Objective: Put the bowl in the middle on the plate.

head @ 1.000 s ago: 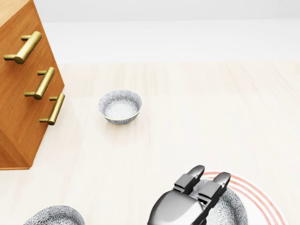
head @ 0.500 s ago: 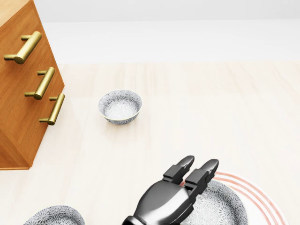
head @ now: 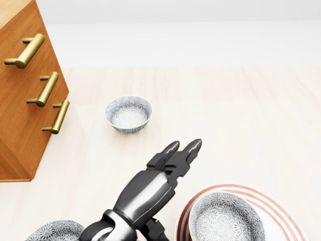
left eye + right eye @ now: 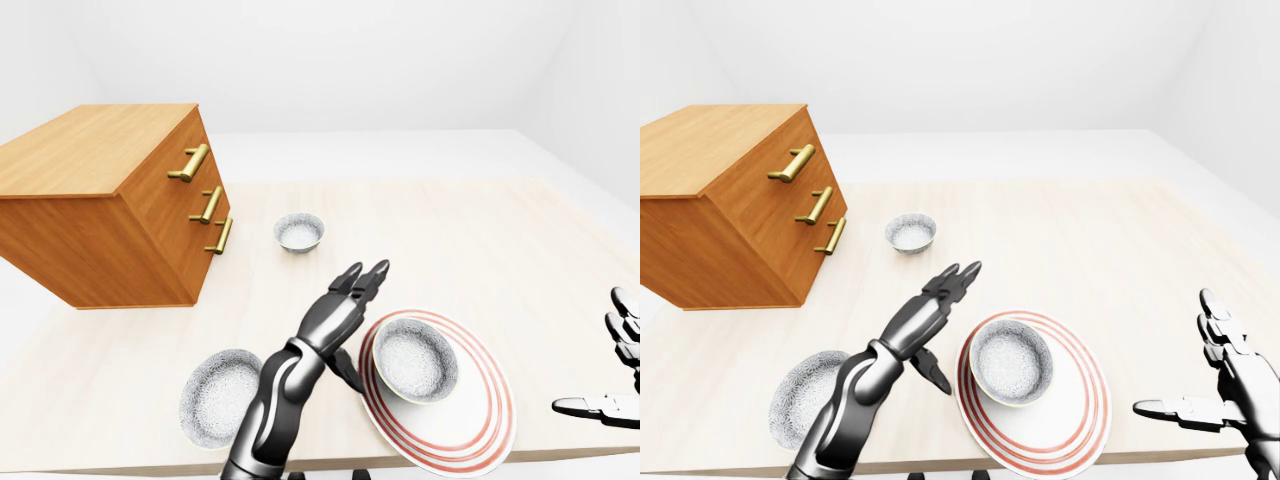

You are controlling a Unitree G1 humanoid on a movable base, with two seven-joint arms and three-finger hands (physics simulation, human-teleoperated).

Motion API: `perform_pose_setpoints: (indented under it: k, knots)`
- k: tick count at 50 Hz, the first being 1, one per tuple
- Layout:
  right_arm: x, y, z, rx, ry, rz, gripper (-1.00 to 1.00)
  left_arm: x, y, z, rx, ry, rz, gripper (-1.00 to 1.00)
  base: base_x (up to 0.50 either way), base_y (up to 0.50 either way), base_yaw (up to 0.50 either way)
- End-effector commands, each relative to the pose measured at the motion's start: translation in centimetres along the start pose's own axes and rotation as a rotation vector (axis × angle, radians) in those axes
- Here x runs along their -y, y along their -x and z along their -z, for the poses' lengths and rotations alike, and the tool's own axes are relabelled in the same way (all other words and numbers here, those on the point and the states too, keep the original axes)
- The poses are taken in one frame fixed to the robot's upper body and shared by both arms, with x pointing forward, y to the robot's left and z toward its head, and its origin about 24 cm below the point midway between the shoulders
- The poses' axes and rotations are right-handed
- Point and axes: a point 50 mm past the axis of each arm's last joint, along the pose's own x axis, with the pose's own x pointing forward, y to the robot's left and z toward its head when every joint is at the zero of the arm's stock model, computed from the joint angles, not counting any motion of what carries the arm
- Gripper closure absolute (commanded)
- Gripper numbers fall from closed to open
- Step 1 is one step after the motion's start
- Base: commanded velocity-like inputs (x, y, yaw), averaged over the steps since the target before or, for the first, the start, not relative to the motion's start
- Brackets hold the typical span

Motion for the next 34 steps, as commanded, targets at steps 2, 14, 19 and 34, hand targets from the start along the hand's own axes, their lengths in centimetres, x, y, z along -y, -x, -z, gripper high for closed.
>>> perform_pose_setpoints:
  k: [2, 14, 19, 34]
  knots:
    - [-0.1, 0.0, 0.1, -0.005, -0.002, -0.003, -1.0, -4.1, 0.0, 1.7, -0.004, 0.07, -0.117, -1.0, 0.0, 0.0, 0.0]
    - [-0.1, -0.2, 0.4, -0.014, -0.008, -0.008, -1.0, -7.0, -0.1, 4.7, -0.039, 0.199, -0.236, -1.0, 0.0, 0.0, 0.0]
    - [-0.1, -0.1, 0.3, -0.011, -0.006, -0.008, -1.0, -8.5, 0.2, 5.5, -0.037, 0.226, -0.286, -1.0, 0.0, 0.0, 0.0]
    - [0.0, 0.0, 0.2, -0.007, -0.002, -0.002, -1.0, -10.9, 1.8, 6.0, -0.023, 0.497, -0.412, -1.0, 0.0, 0.0, 0.0]
